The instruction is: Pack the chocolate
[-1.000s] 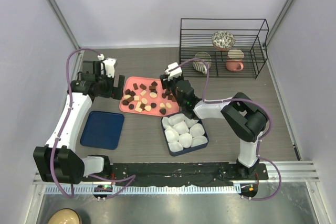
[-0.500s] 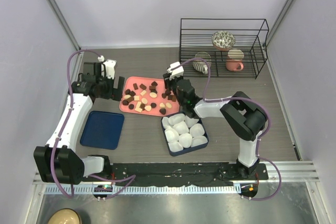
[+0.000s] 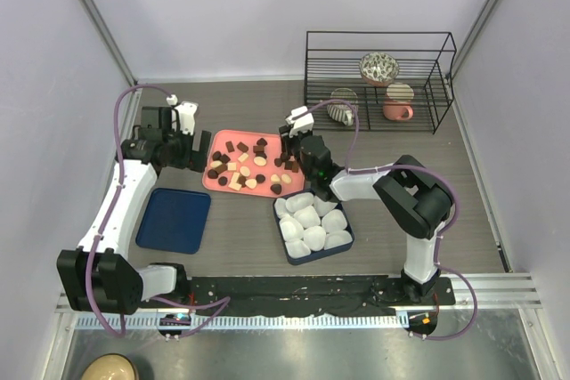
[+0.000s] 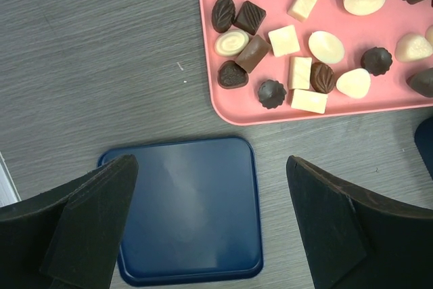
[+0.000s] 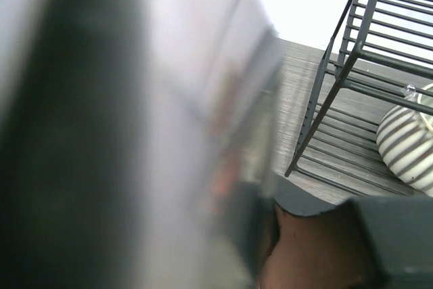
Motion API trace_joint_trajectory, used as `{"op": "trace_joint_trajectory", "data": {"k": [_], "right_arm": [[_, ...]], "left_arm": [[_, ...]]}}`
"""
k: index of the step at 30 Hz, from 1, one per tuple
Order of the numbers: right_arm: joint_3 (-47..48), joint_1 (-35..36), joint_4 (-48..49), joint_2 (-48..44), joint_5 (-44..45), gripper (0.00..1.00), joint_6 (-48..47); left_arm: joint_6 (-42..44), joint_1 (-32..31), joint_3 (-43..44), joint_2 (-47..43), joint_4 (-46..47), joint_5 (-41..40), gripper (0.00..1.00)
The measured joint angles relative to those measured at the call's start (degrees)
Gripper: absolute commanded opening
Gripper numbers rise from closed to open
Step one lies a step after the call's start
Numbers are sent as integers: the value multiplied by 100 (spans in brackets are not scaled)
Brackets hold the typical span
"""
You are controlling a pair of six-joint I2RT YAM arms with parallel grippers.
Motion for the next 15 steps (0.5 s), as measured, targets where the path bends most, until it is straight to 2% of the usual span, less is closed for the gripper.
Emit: {"op": "trace_joint_trajectory", "data": {"k": [5, 15], "right_arm": [[-37, -2, 31, 0, 17, 32, 31], [-39, -39, -70, -66, 39, 23, -90]], "left_arm": [[15, 0, -11, -44, 2, -35, 96], [15, 0, -52, -46, 9, -55, 95]]}}
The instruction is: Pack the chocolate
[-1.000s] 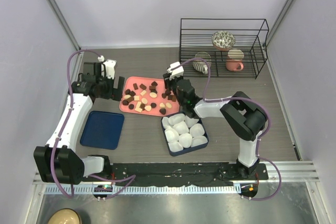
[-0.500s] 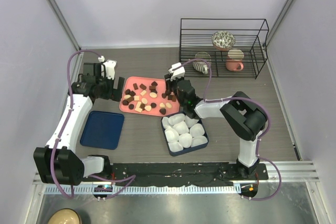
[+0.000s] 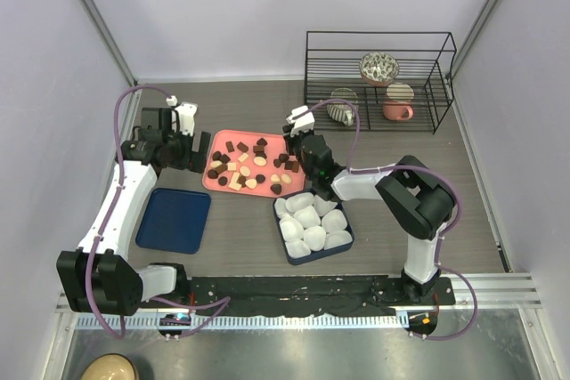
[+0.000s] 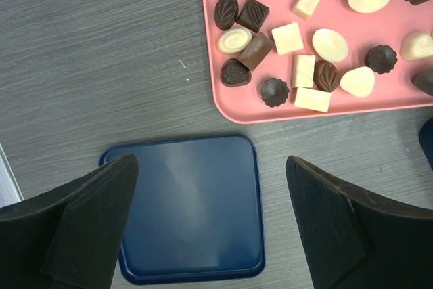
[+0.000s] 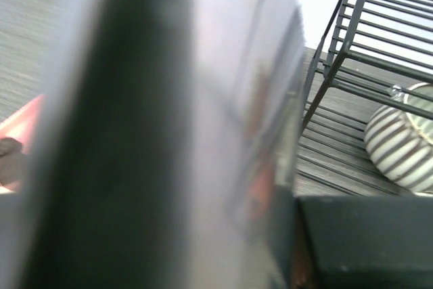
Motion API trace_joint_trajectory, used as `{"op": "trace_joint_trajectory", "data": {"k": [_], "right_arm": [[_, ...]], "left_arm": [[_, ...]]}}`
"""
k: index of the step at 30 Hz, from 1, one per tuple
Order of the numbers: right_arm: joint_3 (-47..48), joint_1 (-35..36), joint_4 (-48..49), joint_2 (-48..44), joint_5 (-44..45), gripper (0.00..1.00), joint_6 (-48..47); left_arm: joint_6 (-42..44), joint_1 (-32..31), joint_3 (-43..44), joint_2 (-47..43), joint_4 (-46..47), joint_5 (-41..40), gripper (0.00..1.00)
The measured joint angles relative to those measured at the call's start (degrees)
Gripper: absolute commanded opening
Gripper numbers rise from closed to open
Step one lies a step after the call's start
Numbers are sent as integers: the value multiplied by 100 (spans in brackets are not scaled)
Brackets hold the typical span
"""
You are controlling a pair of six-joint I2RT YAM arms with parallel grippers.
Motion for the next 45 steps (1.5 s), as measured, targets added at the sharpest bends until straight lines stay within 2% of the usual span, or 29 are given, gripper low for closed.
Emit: {"op": "trace_joint_trajectory", "data": {"k": [7, 11, 16, 20, 26, 30, 38, 45], "right_arm": [[13, -11, -466, -306, -26, 19, -367], [-2, -17, -804, -894, -116, 19, -450], [-385, -20, -1233, -2282, -286, 13, -382], [-734, 0, -1753, -3333, -361, 13, -190], [-1473, 236, -2983, -4937, -374, 12, 50], [-1670, 442, -3709, -5674, -380, 12, 186], [-1753, 723, -4374, -5899, -378, 12, 404], [-2201, 787, -4492, -5871, -354, 12, 592]], "left_arm": [[0, 0, 0, 0, 2, -9, 95], [2, 0, 0, 0, 4, -52, 94], [0, 0, 0, 0, 11, -76, 93], [0, 0, 0, 0, 9, -96, 93], [2, 0, 0, 0, 7, -136, 93], [2, 0, 0, 0, -7, -153, 93], [0, 0, 0, 0, -33, -151, 93], [4, 0, 0, 0, -55, -151, 93]]}}
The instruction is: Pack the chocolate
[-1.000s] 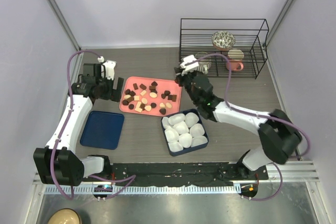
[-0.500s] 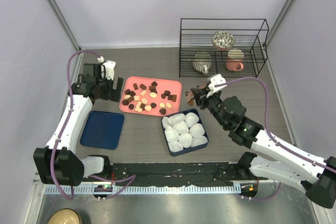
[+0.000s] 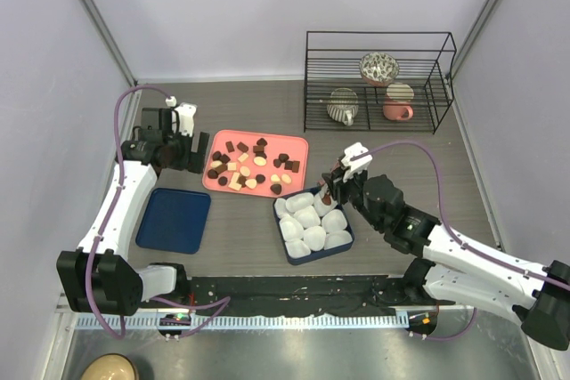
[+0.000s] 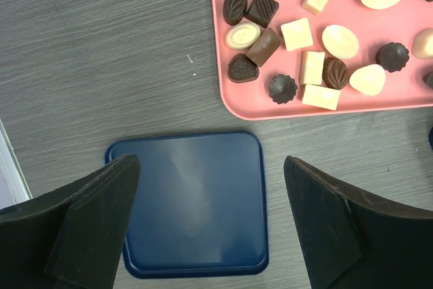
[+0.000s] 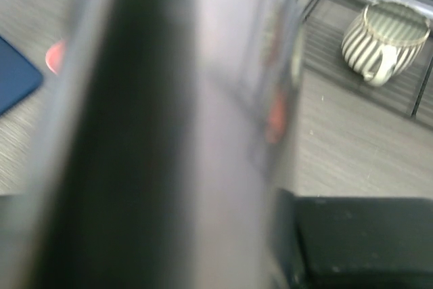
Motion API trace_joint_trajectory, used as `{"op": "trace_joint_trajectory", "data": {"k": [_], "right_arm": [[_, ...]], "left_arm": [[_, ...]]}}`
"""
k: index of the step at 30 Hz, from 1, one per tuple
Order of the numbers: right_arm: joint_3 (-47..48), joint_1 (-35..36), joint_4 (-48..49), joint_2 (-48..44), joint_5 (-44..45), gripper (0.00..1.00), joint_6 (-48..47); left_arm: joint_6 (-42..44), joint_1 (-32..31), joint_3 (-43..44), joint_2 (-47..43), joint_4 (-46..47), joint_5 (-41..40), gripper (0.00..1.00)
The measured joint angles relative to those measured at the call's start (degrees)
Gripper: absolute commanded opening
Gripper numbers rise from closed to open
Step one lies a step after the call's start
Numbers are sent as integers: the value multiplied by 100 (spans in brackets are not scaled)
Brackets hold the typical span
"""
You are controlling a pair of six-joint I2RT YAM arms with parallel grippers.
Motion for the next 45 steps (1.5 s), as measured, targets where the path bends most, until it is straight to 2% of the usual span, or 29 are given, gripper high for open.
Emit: {"op": "trace_joint_trajectory", "data": {"k": [6, 9, 16, 21, 22, 25, 38, 45], "right_arm": [[-254, 9, 15, 90, 26, 13, 129], [-284, 9, 42, 151, 42, 19, 151], [-446, 15, 431, 223, 103, 21, 149], [-654, 15, 717, 264, 151, 34, 142], [-662, 15, 741, 286, 155, 39, 138], [-669, 20, 804, 348, 168, 43, 116], [-629, 39, 1051, 229, 168, 41, -33], [229, 42, 1141, 376, 55, 41, -297]], "left_arm": [[17, 0, 0, 0, -4, 2, 93], [22, 0, 0, 0, -4, 2, 93], [59, 0, 0, 0, -4, 2, 93], [120, 0, 0, 0, -4, 9, 94], [127, 0, -2, 0, -4, 9, 94], [140, 0, -9, 0, 0, 17, 95], [140, 0, -118, 0, -4, 144, 95], [114, 4, -118, 0, -50, 289, 95]]}}
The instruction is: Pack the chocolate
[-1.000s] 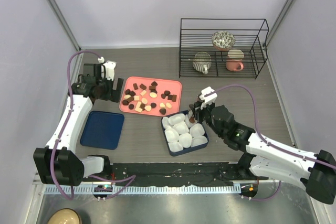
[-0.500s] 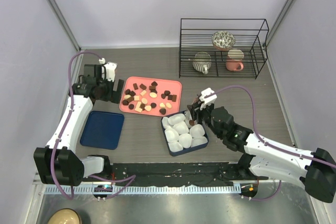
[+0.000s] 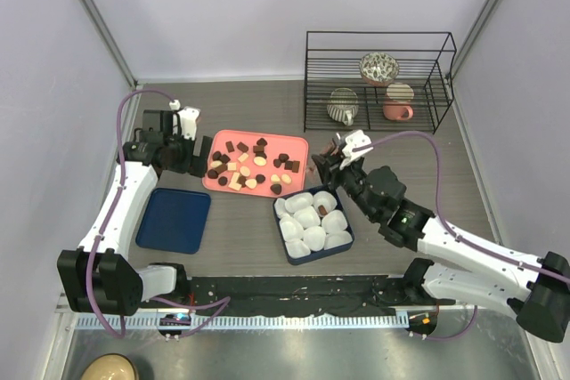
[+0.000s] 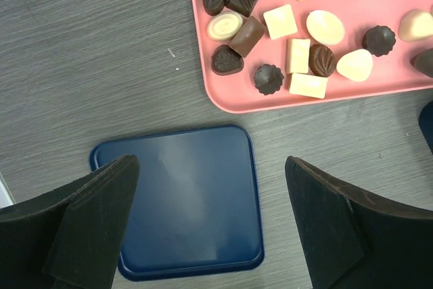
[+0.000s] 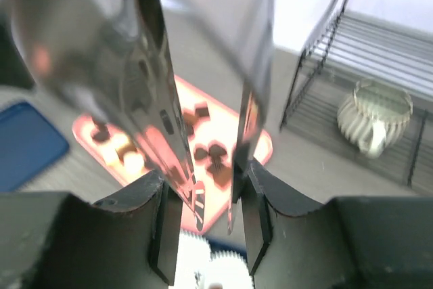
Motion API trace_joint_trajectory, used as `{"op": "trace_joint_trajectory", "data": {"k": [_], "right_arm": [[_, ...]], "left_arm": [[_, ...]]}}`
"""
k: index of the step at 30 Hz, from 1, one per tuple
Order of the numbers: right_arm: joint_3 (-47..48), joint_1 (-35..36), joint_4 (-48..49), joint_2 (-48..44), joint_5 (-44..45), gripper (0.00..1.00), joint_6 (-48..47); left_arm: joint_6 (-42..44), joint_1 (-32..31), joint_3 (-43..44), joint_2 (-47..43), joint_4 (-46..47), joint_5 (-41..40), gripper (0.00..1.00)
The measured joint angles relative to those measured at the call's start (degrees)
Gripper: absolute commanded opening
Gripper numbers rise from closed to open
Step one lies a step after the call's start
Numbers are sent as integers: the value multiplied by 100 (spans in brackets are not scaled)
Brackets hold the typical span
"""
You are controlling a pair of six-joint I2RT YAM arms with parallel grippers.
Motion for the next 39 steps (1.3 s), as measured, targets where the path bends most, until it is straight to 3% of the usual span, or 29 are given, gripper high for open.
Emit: {"op": "trace_joint_trajectory", "data": {"k": [19, 27, 39], "right_arm": [[1296, -328, 1423, 3348, -605, 47, -374], [1475, -879, 1720, 3755, -715, 49, -330], [1276, -973, 1829, 3886, -894, 49, 24]], "left_arm": [[-105, 0, 11, 0, -129, 70, 95], [-70, 0, 11, 0, -122, -28, 95], [31, 0, 11, 0, -120, -76, 95]]}}
